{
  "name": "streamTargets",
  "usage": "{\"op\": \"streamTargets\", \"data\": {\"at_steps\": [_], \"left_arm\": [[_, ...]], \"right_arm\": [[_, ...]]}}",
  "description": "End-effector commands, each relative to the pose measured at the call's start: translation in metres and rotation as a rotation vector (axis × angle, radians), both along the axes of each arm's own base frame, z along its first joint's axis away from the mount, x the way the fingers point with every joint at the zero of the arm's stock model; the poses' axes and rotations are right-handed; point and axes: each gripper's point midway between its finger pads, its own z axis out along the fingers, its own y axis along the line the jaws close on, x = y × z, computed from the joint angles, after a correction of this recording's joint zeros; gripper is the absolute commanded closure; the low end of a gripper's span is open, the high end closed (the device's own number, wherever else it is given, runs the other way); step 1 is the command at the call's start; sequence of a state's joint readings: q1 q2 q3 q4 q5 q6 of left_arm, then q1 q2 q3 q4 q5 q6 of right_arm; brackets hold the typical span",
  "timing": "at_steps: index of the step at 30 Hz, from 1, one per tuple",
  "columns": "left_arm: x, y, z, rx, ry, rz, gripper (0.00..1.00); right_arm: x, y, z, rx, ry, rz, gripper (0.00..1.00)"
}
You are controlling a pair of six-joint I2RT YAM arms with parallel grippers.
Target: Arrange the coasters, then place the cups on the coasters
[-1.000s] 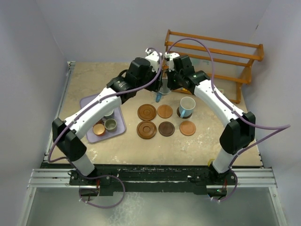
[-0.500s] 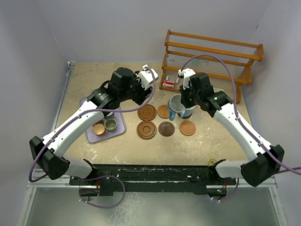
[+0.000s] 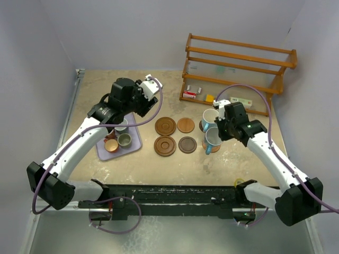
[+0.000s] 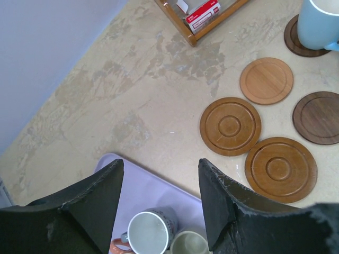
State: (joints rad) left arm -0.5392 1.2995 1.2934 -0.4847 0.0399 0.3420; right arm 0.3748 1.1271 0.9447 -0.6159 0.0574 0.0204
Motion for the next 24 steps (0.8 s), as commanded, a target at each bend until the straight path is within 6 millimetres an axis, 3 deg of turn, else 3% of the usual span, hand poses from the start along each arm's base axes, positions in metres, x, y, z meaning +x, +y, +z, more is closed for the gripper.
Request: {"op": "streamTargets", "data": {"at_steps": [1, 5, 24], "left_arm": [[0.01, 0.004, 0.017, 0.002, -0.09, 0.018, 0.44], [0.012, 0.004, 0.017, 0.005, -0.093, 0.023, 0.44], [0.016, 0.007, 0.019, 0.004, -0.108, 0.045, 0.43]], "right_arm": [[0.012, -0.008, 0.002, 0.069, -0.009, -0.071, 1.0], [0.016, -0.02, -0.007, 0.057, 0.022, -0.138, 1.0], [0.03, -0.024, -0.03, 0.013, 0.11, -0.207, 1.0]]}}
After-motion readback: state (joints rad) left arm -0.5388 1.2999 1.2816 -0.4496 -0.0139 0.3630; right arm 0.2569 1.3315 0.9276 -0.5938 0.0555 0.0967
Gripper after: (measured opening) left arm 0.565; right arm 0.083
